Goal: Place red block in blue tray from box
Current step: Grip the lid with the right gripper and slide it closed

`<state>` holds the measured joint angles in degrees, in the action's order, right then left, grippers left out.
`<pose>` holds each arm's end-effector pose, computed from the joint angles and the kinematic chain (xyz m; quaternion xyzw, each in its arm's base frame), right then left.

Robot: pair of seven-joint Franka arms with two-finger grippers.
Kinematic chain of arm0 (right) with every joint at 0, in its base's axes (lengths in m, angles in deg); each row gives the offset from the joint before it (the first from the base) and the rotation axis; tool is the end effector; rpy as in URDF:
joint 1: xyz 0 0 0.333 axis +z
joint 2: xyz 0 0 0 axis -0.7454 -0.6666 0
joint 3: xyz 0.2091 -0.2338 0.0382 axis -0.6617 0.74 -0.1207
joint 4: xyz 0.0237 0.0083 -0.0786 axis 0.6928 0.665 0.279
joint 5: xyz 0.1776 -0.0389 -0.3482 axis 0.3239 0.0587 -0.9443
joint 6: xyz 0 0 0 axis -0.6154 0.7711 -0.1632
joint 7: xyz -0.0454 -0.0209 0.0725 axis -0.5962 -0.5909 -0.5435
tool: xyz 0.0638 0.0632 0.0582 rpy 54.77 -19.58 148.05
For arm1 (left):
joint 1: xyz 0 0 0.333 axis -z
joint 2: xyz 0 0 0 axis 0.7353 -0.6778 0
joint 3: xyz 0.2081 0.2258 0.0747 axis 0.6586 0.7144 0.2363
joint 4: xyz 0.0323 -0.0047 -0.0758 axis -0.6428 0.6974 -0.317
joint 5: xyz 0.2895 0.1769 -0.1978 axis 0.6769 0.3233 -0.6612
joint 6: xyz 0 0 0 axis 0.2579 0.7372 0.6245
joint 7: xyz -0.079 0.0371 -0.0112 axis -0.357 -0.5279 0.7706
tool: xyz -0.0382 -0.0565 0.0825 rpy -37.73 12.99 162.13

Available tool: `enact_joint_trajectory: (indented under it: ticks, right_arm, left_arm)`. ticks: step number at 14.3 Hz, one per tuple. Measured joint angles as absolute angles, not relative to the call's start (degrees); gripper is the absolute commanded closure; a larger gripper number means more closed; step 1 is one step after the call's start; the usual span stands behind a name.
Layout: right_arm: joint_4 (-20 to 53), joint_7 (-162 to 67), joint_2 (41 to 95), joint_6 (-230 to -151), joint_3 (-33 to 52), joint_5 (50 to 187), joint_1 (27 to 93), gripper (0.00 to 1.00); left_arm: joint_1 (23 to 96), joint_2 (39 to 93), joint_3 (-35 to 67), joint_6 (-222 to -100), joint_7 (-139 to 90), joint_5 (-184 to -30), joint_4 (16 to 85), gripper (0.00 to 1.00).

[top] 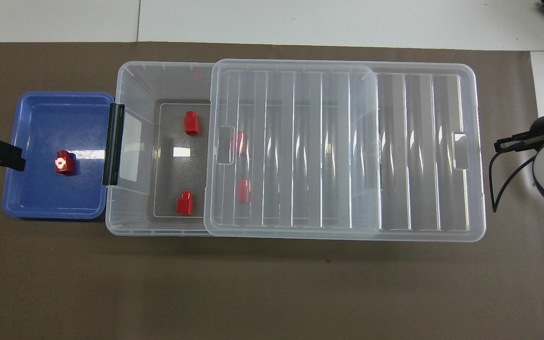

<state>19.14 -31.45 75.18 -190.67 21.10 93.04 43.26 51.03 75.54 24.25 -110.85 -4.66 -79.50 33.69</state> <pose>0.5968 -0.0950 0.4545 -0.9935 -0.1030 -0.0400 0.0263 0.5527 0.0178 0.5951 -0.9985 0.0262 0.0449 0.0145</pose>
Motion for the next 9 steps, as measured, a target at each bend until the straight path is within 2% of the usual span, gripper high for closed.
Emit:
enact_joint_trajectory:
  ticks: [9]
  right_arm:
    - [18.8,-34.1,75.0,-191.7,20.6,94.1,48.1,1.0]
  left_arm:
    - [50.6,75.5,19.7,-111.0,-7.3,-79.5,33.6,0.0]
